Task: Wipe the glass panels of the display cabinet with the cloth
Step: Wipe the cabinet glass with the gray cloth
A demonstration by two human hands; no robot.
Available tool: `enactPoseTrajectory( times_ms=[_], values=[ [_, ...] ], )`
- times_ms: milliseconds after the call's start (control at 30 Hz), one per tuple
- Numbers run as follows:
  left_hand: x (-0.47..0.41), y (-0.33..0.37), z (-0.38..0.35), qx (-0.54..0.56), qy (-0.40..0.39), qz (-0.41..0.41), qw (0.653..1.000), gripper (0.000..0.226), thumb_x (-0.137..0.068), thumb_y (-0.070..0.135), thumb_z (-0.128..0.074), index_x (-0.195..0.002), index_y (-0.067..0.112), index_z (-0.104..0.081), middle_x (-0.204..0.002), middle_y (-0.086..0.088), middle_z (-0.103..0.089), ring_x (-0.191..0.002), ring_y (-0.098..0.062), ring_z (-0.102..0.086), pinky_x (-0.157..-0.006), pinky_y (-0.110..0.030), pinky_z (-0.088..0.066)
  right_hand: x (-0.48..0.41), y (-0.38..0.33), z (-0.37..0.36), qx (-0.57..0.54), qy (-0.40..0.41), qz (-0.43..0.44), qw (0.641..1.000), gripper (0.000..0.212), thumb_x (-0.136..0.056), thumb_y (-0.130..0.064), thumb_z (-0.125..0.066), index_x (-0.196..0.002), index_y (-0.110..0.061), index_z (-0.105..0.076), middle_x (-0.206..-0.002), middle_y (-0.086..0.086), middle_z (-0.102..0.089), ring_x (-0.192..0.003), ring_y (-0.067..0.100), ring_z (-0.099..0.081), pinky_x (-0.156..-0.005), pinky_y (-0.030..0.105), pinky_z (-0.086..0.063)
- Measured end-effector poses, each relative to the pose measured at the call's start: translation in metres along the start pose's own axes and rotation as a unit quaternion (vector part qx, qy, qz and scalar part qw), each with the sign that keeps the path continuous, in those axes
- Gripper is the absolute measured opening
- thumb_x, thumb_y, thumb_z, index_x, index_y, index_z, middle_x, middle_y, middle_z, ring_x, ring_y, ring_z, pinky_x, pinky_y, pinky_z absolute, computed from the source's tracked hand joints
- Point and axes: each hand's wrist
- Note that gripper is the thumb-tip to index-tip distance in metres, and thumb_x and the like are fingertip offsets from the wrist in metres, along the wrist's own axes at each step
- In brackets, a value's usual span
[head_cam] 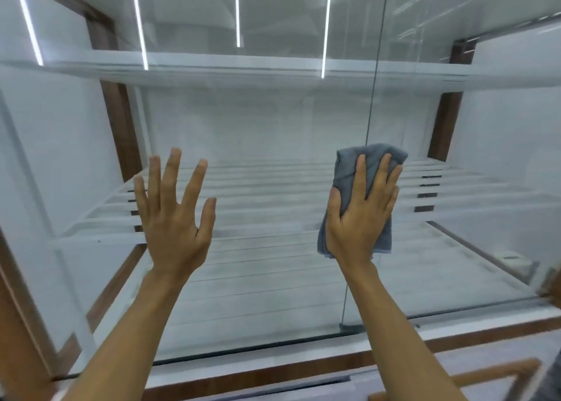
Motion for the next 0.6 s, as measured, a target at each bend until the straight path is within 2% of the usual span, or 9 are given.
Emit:
enactPoseTrajectory(
  times_ms=[67,167,333,467,600],
  values=[
    [0.000,-0.001,-0.001,-0.016,0.001,-0.001,1.000,0.051,-0.106,0.036,-0.041,-0.154,0.018,-0.040,-0.164,-0.015,-0.026,-0.153,-0.039,-0.017,-0.125,-0.056,-0.007,0.010,-0.011,-0.005,-0.013,-0.008,0.006,1.000,0.060,-0.101,-0.036,-0.045,-0.155,-0.013,-0.034,-0.165,0.020,-0.014,-0.153,0.041,-0.006,-0.124,0.056,-0.010],
    [0.000,-0.002,-0.002,-0.035,0.004,-0.002,0.999,0.052,-0.106,0.038,-0.038,-0.155,0.020,-0.038,-0.164,-0.014,-0.026,-0.153,-0.039,-0.018,-0.126,-0.054,-0.008,0.029,-0.033,-0.014,-0.014,-0.031,0.062,0.997,0.058,-0.102,-0.037,-0.045,-0.155,-0.016,-0.036,-0.165,0.013,-0.012,-0.154,0.038,-0.005,-0.125,0.055,-0.008],
    [0.001,-0.002,-0.002,-0.039,0.004,-0.001,0.999,0.052,-0.105,0.038,-0.039,-0.154,0.018,-0.039,-0.164,-0.015,-0.026,-0.153,-0.038,-0.018,-0.126,-0.051,-0.006,0.044,-0.082,-0.027,-0.004,-0.079,0.161,0.984,0.063,-0.102,-0.041,-0.043,-0.158,-0.024,-0.020,-0.167,0.010,-0.006,-0.155,0.036,0.001,-0.125,0.056,-0.003],
    [0.001,-0.002,-0.002,-0.042,0.005,0.000,0.999,0.053,-0.105,0.040,-0.039,-0.153,0.018,-0.041,-0.164,-0.015,-0.026,-0.154,-0.037,-0.018,-0.126,-0.051,-0.006,0.035,-0.098,-0.033,0.011,-0.082,0.184,0.979,0.066,-0.102,-0.043,-0.041,-0.159,-0.026,-0.014,-0.166,0.011,-0.007,-0.155,0.031,0.010,-0.125,0.056,0.001],
    [0.002,-0.003,-0.002,-0.043,0.005,-0.003,0.999,0.052,-0.106,0.040,-0.038,-0.154,0.019,-0.039,-0.165,-0.014,-0.025,-0.154,-0.037,-0.018,-0.126,-0.052,-0.007,0.022,-0.088,-0.029,0.020,-0.068,0.205,0.976,0.063,-0.103,-0.047,-0.041,-0.158,-0.026,-0.019,-0.166,0.011,-0.012,-0.154,0.030,0.008,-0.124,0.058,-0.004]
  ],
)
Point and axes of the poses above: each hand's wrist, its own x-axis away from the middle knuckle, its own z-axis out of the back of the hand, y = z × x
